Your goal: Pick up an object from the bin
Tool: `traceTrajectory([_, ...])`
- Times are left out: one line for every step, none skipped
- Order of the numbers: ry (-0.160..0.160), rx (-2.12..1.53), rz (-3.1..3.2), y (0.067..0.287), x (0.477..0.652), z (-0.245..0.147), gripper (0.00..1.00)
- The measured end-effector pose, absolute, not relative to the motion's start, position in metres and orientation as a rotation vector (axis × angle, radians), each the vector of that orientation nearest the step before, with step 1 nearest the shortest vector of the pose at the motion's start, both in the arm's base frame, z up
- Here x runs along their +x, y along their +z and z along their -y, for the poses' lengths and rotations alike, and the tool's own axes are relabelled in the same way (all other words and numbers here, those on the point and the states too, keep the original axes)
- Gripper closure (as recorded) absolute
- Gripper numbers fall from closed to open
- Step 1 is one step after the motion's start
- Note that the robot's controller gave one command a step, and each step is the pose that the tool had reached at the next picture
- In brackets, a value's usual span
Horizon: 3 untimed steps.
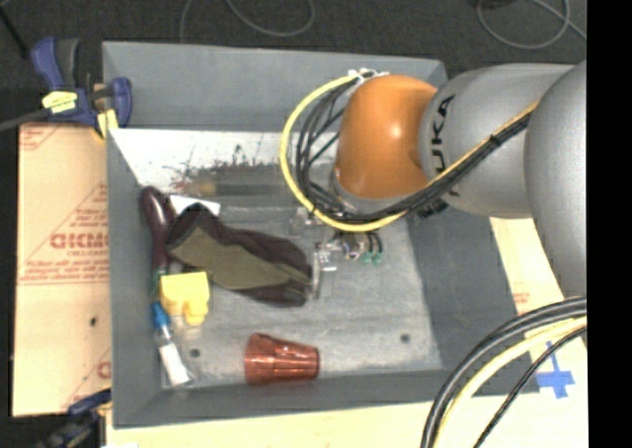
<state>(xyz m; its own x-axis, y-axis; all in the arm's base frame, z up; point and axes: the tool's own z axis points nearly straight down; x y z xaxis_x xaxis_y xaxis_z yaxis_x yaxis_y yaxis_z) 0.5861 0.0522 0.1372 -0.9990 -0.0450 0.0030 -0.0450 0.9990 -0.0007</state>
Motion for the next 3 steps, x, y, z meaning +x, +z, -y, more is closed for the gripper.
traceTrajectory([-0.004,-0.008,3.151,0.143,0.584,-0.097,0.0])
traceTrajectory([0.0,0.13,3.148,0.085,0.587,-0.111,0.0])
traceTrajectory([-0.008,-0.183,3.152,0.072,0.587,-0.105,1.0])
